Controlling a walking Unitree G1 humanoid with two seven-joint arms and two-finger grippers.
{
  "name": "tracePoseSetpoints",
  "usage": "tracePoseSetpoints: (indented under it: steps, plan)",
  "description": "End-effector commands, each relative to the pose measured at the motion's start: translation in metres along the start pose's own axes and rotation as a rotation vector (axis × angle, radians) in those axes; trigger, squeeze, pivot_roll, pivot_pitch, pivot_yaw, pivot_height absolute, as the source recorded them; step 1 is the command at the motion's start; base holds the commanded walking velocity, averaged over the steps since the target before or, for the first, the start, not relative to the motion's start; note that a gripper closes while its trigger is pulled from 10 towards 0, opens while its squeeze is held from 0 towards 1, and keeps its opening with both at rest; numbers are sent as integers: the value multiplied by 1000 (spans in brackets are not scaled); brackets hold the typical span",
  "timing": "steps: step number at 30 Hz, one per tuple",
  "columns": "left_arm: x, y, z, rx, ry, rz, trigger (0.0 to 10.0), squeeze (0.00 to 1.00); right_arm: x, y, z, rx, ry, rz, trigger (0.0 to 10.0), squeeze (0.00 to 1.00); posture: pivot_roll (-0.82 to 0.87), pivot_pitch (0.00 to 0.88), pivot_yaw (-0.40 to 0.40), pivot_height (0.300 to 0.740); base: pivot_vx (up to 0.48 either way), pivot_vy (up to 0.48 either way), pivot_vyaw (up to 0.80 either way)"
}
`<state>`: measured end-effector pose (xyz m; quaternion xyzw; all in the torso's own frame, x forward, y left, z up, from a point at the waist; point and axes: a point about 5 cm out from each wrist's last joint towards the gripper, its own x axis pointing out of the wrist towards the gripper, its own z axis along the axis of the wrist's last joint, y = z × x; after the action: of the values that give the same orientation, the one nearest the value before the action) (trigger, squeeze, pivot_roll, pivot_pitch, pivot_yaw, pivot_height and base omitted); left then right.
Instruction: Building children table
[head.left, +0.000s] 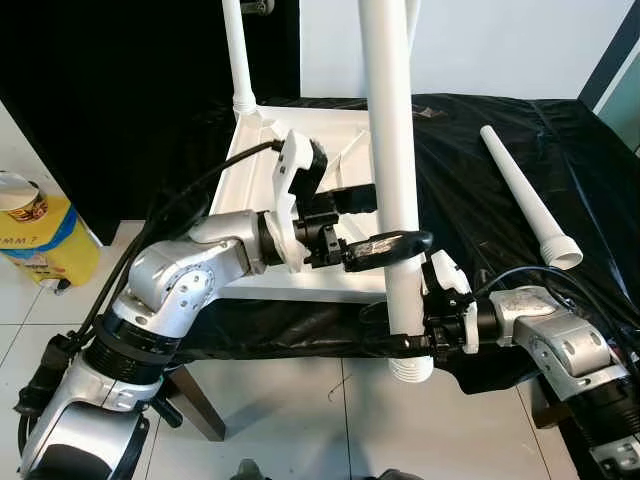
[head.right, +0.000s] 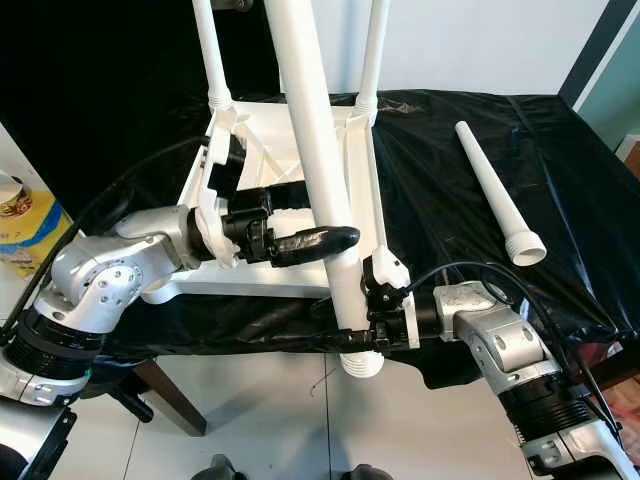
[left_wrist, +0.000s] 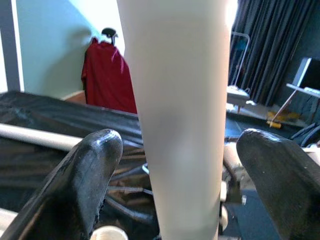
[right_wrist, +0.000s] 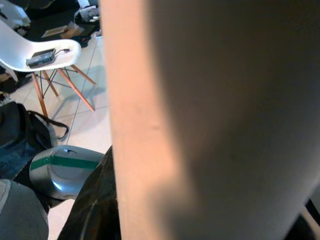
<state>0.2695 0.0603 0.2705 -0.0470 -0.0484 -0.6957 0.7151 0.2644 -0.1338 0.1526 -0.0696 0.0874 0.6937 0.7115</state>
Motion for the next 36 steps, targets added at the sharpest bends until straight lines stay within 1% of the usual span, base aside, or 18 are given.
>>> tracePoseSetpoints:
  steps: [1, 3, 4, 5, 6, 7, 15, 22, 24, 25, 27, 28, 29, 31, 32, 34, 36]
  plan:
    - [0, -17, 6, -2, -10, -316, 10000, 0, 2, -1, 1, -18, 10, 22, 10000, 0, -8, 0, -54, 740, 0, 0, 0]
    - [1, -19, 9, -36, -35, -339, 10000, 0, 4, -1, 0, -23, 15, 37, 10000, 0, -7, 0, -53, 740, 0, 0, 0]
    - [1, -19, 9, -36, -35, -339, 10000, 0, 4, -1, 0, -23, 15, 37, 10000, 0, -7, 0, -53, 740, 0, 0, 0]
    - [1, -19, 11, -59, -45, -348, 2157, 0, 6, -2, 0, -23, 15, 43, 10000, 0, -6, 0, -52, 740, 0, 0, 0]
    - [1, -18, 11, -72, -48, -352, 2157, 0, 6, -2, 1, -22, 15, 44, 10000, 0, -6, 0, -52, 740, 0, 0, 0]
    - [1, -17, 12, -82, -50, -350, 0, 0, 7, -3, 1, -24, 16, 53, 10000, 0, -4, 0, -51, 740, 0, 0, 0]
    - [1, -13, 16, -90, -63, -339, 0, 0, 9, -6, 3, -28, 13, 69, 10000, 0, -4, 0, -49, 740, 0, 0, 0]
    - [0, -12, 18, -96, -58, -321, 0, 0, 8, -7, 3, -27, 14, 69, 10000, 0, 0, 0, -47, 740, 0, 0, 0]
    - [0, -11, 19, -82, -48, -303, 0, 0, 7, -7, 4, -30, 11, 63, 10000, 0, 1, 0, -46, 740, 0, 0, 0]
    - [2, -9, 20, -59, -31, -271, 5255, 0, 7, -9, 5, -30, 1, 50, 10000, 0, 1, 0, -45, 740, 0, 0, 0]
    - [2, -9, 20, -52, -26, -262, 5255, 0, 7, -9, 6, -27, -3, 46, 10000, 0, 1, 0, -45, 740, 0, 0, 0]
    - [4, -7, 24, -30, -29, -238, 10000, 0, 6, -11, 10, -26, -24, 26, 10000, 1000, 1, 0, -44, 740, 0, 0, 0]
    - [4, -6, 27, -18, -35, -225, 10000, 0, 5, -13, 12, -25, -36, 15, 10000, 1000, 1, 0, -44, 740, 0, 0, 0]
    - [6, -2, 32, 5, -38, -179, 10000, 0, 3, -17, 18, -52, -56, -22, 10000, 1000, 1, 0, -43, 740, 0, 0, 0]
    - [6, -2, 32, 5, -38, -179, 10000, 0, 3, -17, 18, -52, -56, -22, 10000, 1000, 1, 0, -43, 740, 0, 0, 0]
    - [10, 9, 43, 39, -59, -82, 10000, 0, -2, -24, 28, -86, -85, -90, 10000, 1000, 0, 0, -43, 740, 0, 0, 0]
    - [10, 9, 43, 39, -59, -82, 10000, 0, -2, -24, 28, -86, -85, -90, 10000, 1000, 0, 0, -43, 740, 0, 0, 0]
